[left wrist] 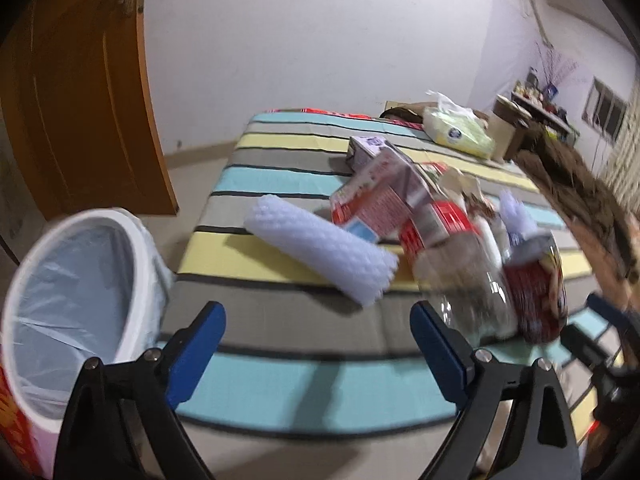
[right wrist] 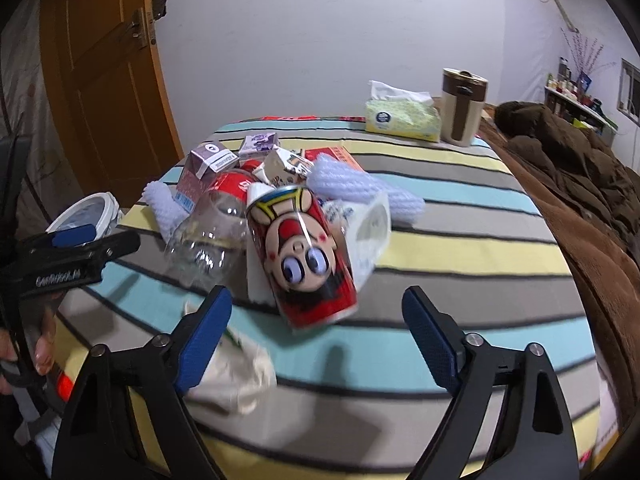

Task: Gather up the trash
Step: 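Grasp the white mesh foam sleeve with the left gripper while the right gripper grasps the red cartoon can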

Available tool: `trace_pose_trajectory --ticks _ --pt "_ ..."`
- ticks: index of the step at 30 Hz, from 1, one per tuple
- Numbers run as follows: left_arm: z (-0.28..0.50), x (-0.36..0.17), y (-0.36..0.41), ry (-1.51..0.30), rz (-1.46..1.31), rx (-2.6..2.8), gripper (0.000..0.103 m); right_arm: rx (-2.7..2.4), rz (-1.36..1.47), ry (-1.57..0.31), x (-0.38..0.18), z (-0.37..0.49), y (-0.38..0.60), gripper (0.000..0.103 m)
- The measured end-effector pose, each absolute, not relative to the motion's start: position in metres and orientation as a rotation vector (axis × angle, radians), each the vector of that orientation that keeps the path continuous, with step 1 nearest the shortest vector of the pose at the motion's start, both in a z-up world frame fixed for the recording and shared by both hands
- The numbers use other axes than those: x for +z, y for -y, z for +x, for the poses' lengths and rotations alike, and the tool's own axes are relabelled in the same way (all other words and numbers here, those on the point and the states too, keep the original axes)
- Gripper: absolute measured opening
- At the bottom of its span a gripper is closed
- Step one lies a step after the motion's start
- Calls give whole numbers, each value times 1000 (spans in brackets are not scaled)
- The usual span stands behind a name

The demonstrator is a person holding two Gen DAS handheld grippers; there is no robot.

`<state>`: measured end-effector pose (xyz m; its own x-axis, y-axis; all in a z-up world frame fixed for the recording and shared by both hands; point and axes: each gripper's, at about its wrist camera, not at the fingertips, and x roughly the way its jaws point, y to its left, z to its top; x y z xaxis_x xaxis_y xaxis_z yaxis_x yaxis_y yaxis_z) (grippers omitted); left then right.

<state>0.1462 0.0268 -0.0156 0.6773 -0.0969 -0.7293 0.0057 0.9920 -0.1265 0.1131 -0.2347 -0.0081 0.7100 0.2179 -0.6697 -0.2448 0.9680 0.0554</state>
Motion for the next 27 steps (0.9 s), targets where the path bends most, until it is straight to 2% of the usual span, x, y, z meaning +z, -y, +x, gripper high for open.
trace_pose_trajectory --ticks 6,9,12,14,16,20,23,27 --pt "184 -27 -36 -860 -252 -57 93 281 -61 -760 -18 133 228 68" --pt "202 -36 -36 -891 -310 -60 86 293 -60 -761 -21 138 227 58" --pt "211 -44 -35 -913 -328 -61 75 290 -58 -760 -22 141 227 58" --pt "210 -44 -33 -901 -315 -55 63 291 -49 -758 -22 141 229 58" --pt "210 -44 -34 -901 -318 -62 56 291 -38 -755 -22 139 231 58" --pt "204 -41 -38 -897 -301 -64 32 290 -18 -745 -19 137 233 57" --pt "195 -37 -38 -885 -271 -72 26 291 -13 -738 -16 134 234 56" --pt "180 -28 -36 -863 -236 -104 25 292 9 -728 -10 124 237 56"
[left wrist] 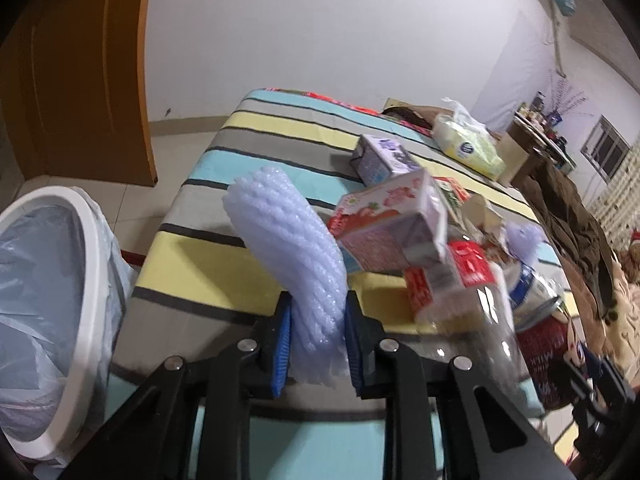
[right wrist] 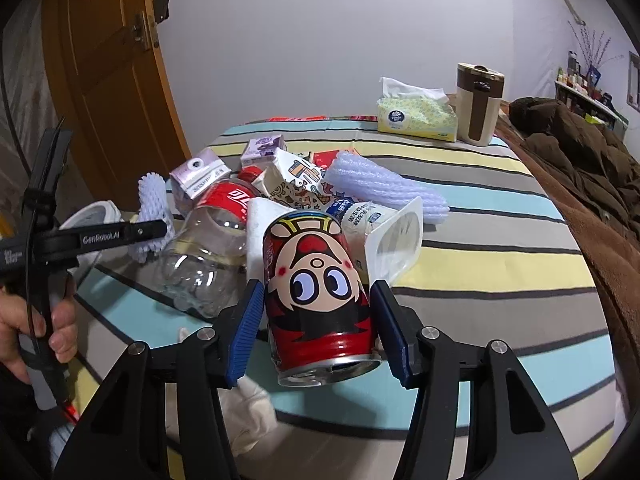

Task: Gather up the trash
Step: 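Carry the foam sleeve and red can over the bin and open both grippers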

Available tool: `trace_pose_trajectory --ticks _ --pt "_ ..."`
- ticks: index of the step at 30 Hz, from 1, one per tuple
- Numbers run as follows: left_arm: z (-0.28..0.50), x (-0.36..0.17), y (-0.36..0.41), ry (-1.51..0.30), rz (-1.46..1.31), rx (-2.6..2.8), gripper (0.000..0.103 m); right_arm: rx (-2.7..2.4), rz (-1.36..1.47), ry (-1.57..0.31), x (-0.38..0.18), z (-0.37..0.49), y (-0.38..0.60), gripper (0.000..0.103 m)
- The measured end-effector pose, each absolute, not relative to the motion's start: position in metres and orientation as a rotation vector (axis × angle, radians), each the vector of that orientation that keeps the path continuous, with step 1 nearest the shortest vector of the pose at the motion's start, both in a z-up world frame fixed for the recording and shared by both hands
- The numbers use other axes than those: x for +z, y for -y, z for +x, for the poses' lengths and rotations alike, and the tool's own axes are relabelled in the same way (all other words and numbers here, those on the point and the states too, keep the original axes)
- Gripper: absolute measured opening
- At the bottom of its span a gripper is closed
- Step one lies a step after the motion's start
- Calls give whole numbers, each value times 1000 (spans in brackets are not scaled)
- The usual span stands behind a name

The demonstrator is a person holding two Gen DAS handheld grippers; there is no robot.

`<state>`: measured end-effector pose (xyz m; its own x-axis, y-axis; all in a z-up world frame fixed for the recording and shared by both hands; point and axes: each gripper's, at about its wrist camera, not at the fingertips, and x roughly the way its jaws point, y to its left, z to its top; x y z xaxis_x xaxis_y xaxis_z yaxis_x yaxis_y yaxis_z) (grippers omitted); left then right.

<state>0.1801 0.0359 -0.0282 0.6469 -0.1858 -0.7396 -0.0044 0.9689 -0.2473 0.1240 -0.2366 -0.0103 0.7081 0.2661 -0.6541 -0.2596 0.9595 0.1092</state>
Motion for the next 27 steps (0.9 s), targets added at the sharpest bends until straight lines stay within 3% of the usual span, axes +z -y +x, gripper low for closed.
trace_pose_trajectory --ticks 27 --pt "119 15 -44 -764 -169 -206 24 336 -23 -640 31 102 221 52"
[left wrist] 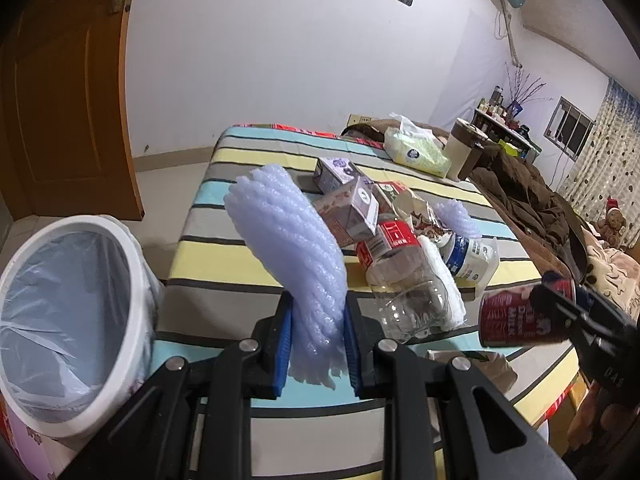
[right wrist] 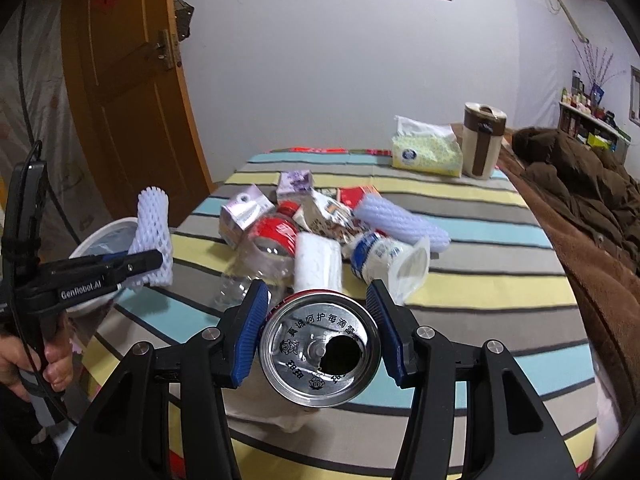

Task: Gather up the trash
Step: 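Carry the foam sleeve and red can over the bin and open both grippers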

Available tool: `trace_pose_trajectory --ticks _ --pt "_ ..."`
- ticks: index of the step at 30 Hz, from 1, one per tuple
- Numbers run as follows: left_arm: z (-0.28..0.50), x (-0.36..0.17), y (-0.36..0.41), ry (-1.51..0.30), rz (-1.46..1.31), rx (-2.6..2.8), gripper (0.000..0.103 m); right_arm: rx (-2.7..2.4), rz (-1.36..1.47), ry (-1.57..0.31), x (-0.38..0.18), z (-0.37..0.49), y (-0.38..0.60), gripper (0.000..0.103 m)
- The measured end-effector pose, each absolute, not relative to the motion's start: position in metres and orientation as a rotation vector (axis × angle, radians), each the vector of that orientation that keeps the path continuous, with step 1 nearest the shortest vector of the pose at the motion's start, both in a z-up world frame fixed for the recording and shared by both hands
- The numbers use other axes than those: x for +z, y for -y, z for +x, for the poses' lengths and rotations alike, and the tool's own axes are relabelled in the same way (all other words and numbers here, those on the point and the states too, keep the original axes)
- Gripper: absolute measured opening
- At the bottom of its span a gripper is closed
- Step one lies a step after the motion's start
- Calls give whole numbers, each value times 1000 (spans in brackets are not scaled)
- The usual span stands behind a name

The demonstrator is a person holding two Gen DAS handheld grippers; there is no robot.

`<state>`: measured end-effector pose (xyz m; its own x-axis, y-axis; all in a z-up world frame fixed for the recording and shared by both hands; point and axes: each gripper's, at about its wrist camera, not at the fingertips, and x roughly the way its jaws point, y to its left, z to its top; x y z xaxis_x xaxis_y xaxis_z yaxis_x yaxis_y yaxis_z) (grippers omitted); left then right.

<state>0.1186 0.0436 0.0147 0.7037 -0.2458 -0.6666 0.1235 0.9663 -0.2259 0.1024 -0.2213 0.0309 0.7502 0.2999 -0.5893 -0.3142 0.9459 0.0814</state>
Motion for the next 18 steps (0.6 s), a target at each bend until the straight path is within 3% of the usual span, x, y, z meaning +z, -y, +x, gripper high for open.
trace_pose_trajectory --ticks 18 --pt "85 28 -153 -705 -209 -35 24 563 -94 -564 66 110 103 52"
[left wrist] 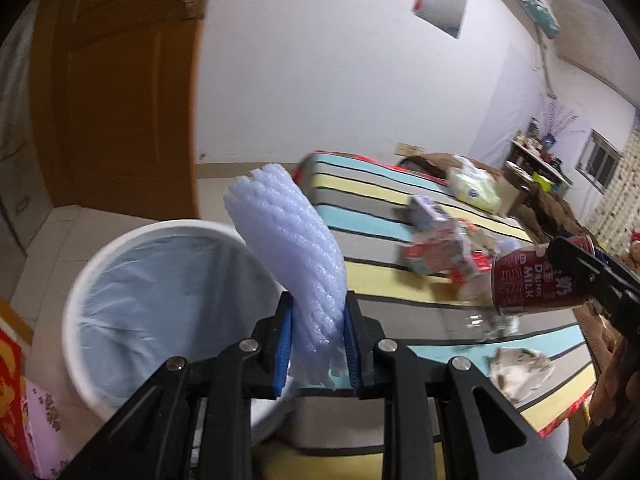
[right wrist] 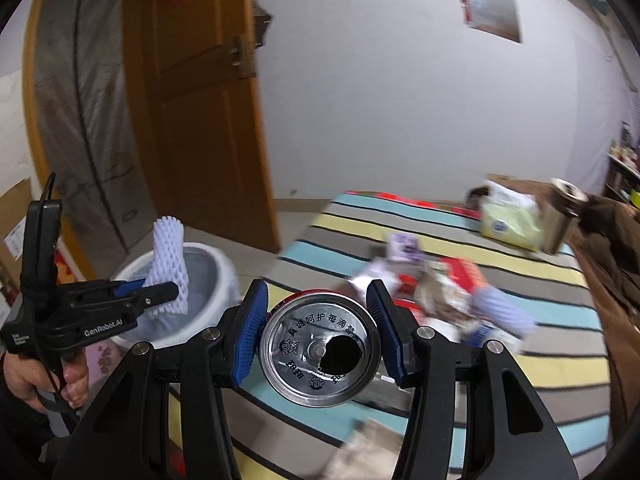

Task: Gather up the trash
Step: 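Carry the foam sleeve and red can over the bin and open both grippers, then move both tools back over the table toward the remaining trash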

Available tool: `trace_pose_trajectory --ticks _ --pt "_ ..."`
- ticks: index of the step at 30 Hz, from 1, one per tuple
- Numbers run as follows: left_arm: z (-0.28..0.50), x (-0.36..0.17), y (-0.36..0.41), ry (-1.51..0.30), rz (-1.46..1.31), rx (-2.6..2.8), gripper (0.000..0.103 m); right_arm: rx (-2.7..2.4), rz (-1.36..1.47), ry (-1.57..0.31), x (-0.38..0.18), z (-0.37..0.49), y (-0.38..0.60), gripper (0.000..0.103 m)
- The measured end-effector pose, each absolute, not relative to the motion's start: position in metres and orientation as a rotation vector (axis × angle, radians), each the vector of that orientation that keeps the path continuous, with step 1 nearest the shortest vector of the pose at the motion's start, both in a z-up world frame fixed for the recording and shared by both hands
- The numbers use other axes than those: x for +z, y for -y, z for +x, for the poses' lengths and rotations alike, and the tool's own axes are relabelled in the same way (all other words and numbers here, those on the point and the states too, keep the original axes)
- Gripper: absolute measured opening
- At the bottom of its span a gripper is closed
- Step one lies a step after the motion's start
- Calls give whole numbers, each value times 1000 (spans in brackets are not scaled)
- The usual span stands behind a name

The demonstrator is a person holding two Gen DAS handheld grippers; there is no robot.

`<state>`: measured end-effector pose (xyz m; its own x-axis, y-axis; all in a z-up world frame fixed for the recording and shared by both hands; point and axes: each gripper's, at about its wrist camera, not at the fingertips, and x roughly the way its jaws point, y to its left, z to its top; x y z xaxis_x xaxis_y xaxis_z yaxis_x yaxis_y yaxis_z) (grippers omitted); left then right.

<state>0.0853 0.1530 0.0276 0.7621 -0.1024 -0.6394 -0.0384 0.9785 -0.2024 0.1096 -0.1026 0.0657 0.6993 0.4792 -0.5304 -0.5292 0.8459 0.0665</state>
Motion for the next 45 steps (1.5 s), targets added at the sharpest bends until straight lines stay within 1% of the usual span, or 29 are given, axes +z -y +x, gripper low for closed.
trace_pose_trajectory --ticks 6,12,18,21,22,23,24,25,26,35,36,37,38,45 --pt "73 17 -202 -719 -229 39 24 668 -114 -587 59 114 43 52" --pt "70 -6 -237 -765 -252 78 25 757 -151 -653 41 118 -13 52" --pt "72 -27 -262 -804 -284 85 28 796 -189 -781 13 131 -49 53" --pt "74 -33 -271 -816 -296 86 43 790 -192 -817 9 133 -53 53" --pt "72 -33 -274 -814 -300 90 54 789 -193 -818 9 133 -53 53" --pt "73 -34 -277 -812 -306 92 61 788 -192 -814 9 132 -53 53" --pt "73 -35 -279 -809 -311 93 62 786 -191 -812 10 133 -52 55" --pt "73 -35 -280 -807 -314 94 63 783 -188 -809 10 134 -52 60" --pt "74 -35 -280 -808 -315 97 64 780 -184 -810 10 134 -51 62" --pt "64 -28 -268 -782 -305 101 65 748 -127 -777 17 130 -26 63" --pt "61 -26 -263 -774 -301 99 65 741 -118 -772 18 127 -20 68" --pt "60 -25 -258 -770 -295 99 65 733 -106 -769 19 124 -12 75" --pt "58 -23 -254 -766 -288 95 65 726 -92 -770 20 121 -3 76" --pt "43 -19 -215 -761 -271 34 64 674 -66 -755 19 102 44 76"
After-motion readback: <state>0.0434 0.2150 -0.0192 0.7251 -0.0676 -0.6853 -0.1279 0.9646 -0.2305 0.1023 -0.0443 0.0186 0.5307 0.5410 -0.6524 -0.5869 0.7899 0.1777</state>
